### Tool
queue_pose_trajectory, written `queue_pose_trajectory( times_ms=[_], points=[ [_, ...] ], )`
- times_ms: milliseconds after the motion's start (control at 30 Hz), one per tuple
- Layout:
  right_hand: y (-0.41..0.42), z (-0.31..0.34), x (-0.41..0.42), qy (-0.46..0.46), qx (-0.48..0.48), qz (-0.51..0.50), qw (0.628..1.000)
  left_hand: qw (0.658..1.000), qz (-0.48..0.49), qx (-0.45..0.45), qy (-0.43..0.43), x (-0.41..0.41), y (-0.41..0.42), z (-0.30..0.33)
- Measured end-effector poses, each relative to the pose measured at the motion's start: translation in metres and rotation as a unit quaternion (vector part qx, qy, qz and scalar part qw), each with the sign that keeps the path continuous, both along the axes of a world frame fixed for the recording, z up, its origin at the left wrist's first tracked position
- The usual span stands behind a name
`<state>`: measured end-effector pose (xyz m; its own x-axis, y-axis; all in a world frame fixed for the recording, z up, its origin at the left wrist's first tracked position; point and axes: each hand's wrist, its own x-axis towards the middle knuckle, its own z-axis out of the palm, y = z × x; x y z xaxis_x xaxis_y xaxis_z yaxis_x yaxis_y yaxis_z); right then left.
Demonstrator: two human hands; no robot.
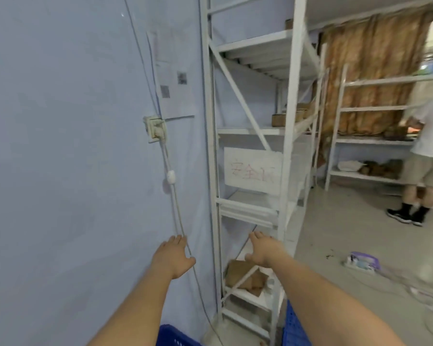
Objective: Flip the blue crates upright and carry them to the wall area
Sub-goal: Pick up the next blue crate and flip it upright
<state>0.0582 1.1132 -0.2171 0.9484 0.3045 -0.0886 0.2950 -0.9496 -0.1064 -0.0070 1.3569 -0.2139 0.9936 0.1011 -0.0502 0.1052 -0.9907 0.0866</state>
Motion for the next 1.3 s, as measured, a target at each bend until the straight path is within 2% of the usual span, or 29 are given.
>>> queue_pose_trajectory(
  times_ms=[233,367,567,767,1000,1300],
  points=[
    [-0.114,0.033,-0.025,-0.012,-0.012,-0.095,0.995,0.991,-0.133,-0.01,-0.018,0.027,-0.131,0.031],
    [-0.195,0.05,-0.029,-0.035,-0.001,-0.157,0.987,0.984,-0.174,0.02,-0.022,0.05,-0.202,0.054],
    [-0.315,0.066,-0.028,-0.054,-0.011,-0.227,0.972,0.971,-0.226,0.0,-0.08,0.08,-0.327,0.073],
    [-0.408,0.057,-0.028,-0.025,-0.027,-0.26,0.965,0.962,-0.272,0.015,-0.014,0.086,-0.435,0.041],
    [-0.47,0.027,-0.01,-0.009,-0.003,-0.277,0.961,0.964,-0.266,0.014,-0.01,0.116,-0.49,0.031],
    [-0.487,-0.049,0.05,0.07,-0.002,-0.28,0.958,0.962,-0.267,0.022,0.061,0.184,-0.512,-0.053]
  ],
)
